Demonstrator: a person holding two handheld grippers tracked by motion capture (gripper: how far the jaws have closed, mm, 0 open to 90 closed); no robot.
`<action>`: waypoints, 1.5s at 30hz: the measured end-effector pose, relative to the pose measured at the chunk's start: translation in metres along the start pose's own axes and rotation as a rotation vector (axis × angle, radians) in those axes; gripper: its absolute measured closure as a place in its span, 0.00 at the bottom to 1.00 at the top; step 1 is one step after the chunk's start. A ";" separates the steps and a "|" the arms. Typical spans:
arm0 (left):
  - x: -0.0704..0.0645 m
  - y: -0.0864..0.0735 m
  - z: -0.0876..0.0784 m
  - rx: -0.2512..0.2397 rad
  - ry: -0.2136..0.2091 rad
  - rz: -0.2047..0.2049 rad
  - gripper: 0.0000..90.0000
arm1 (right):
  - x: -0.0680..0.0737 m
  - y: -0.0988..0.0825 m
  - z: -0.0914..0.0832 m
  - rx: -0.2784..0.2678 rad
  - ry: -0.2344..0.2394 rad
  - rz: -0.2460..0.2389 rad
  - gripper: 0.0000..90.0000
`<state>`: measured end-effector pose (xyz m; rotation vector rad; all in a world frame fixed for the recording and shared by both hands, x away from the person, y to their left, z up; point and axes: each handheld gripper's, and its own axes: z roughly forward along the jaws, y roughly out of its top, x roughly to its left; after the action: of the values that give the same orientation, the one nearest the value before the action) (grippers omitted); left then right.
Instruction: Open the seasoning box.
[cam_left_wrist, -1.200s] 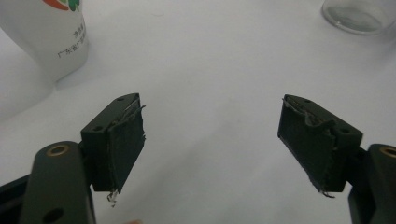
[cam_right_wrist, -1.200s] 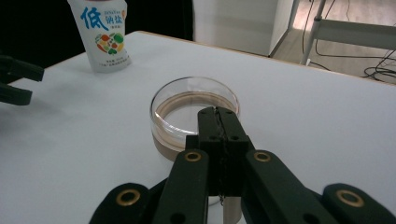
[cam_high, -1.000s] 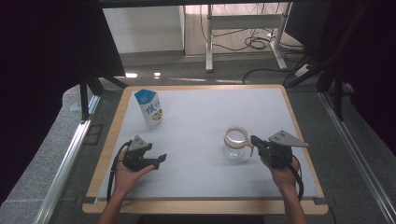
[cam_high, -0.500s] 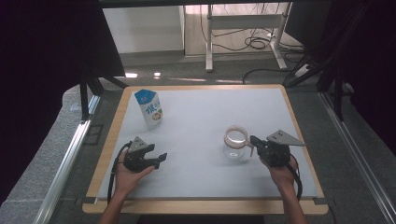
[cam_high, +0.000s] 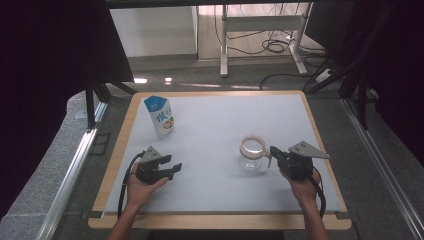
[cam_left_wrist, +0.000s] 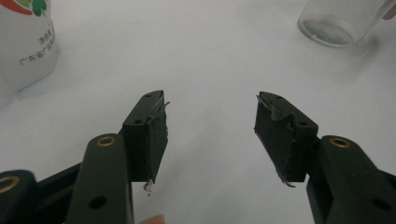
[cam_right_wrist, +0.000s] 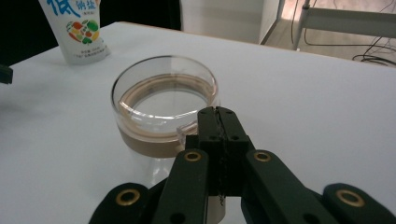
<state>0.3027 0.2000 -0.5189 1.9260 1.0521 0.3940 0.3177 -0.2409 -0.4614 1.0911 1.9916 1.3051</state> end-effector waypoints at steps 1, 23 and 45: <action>0.000 0.000 0.000 0.001 0.000 0.001 0.49 | 0.000 0.000 0.000 0.000 0.000 0.000 1.00; -0.004 0.000 0.004 0.002 -0.009 0.008 0.51 | 0.006 0.002 0.005 -0.008 0.006 -0.006 1.00; -0.017 0.023 0.008 -0.020 -0.037 0.026 0.54 | 0.006 0.000 0.005 -0.015 0.001 0.008 1.00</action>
<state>0.3098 0.1761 -0.5022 1.9238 0.9970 0.3799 0.3176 -0.2333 -0.4635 1.0926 1.9769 1.3230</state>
